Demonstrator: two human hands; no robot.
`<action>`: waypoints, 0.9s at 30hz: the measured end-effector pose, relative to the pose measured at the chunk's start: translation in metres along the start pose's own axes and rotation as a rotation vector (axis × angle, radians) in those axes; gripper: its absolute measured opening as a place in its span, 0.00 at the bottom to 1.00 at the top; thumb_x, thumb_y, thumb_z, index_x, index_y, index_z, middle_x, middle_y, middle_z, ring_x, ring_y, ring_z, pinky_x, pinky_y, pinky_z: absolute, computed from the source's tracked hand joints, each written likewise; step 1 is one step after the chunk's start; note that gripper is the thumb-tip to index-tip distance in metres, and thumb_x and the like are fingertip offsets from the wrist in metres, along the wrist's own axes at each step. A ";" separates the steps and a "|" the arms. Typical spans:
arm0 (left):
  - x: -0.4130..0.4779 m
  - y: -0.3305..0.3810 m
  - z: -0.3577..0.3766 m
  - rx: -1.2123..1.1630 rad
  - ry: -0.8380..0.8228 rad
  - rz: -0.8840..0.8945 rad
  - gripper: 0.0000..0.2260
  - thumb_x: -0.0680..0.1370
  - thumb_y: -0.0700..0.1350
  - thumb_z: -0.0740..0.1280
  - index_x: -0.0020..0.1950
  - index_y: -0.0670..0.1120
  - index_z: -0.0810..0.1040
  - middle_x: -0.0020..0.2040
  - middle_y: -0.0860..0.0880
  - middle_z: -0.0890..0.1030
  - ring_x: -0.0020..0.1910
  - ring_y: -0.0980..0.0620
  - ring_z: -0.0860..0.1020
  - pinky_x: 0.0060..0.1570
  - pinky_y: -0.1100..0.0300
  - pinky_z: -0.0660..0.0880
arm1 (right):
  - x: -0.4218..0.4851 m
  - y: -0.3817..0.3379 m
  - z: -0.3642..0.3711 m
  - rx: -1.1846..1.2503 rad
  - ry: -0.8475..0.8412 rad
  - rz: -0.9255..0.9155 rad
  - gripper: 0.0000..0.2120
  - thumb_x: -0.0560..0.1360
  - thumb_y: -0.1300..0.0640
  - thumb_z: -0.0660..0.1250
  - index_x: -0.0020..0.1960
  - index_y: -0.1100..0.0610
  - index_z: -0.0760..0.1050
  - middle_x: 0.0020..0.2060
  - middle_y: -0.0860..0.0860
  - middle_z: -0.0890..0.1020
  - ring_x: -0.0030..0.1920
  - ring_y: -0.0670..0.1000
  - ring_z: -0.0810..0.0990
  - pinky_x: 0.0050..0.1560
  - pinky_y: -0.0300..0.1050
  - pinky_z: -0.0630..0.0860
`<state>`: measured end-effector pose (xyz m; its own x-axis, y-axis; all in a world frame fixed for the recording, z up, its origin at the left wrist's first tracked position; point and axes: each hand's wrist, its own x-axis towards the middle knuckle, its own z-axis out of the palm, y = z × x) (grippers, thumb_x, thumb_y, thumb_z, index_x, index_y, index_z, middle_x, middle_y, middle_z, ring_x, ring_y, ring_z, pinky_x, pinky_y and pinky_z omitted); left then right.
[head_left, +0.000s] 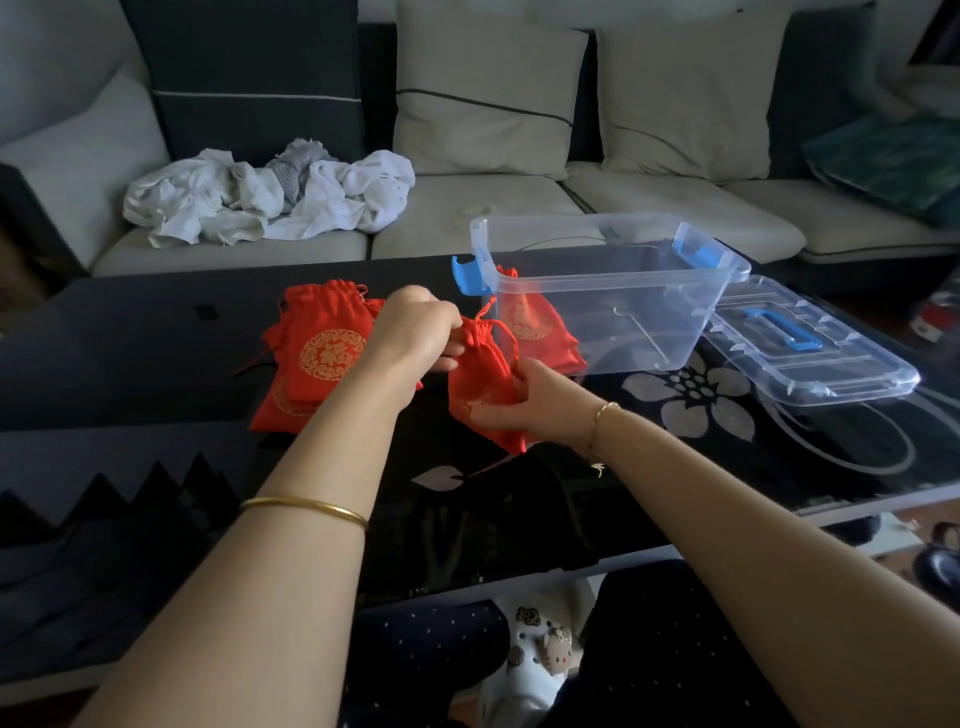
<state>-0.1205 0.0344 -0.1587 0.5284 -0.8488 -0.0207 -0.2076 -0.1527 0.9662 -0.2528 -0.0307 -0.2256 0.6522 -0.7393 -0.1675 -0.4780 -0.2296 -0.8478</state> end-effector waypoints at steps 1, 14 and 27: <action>0.001 0.001 0.001 -0.029 0.010 -0.010 0.08 0.77 0.35 0.59 0.38 0.43 0.70 0.34 0.45 0.76 0.33 0.51 0.76 0.32 0.61 0.74 | 0.000 0.002 0.001 -0.045 0.043 -0.012 0.26 0.67 0.49 0.74 0.60 0.57 0.71 0.50 0.52 0.81 0.49 0.51 0.81 0.50 0.48 0.81; 0.018 0.035 0.002 -0.278 0.101 0.142 0.06 0.79 0.39 0.60 0.51 0.45 0.75 0.41 0.49 0.81 0.35 0.56 0.78 0.34 0.64 0.75 | -0.040 -0.072 -0.076 0.174 0.425 -0.205 0.08 0.76 0.58 0.66 0.47 0.64 0.77 0.42 0.59 0.82 0.38 0.52 0.82 0.38 0.50 0.82; 0.066 0.025 0.022 0.117 0.086 0.167 0.08 0.78 0.37 0.58 0.49 0.46 0.75 0.42 0.51 0.76 0.44 0.53 0.74 0.37 0.61 0.74 | 0.100 -0.086 -0.117 -0.466 -0.138 0.439 0.10 0.79 0.56 0.62 0.50 0.64 0.74 0.40 0.59 0.78 0.30 0.52 0.80 0.30 0.40 0.78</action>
<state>-0.1093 -0.0366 -0.1412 0.5460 -0.8217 0.1637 -0.3893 -0.0758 0.9180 -0.2157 -0.1588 -0.1108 0.3929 -0.7460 -0.5377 -0.9017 -0.1978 -0.3846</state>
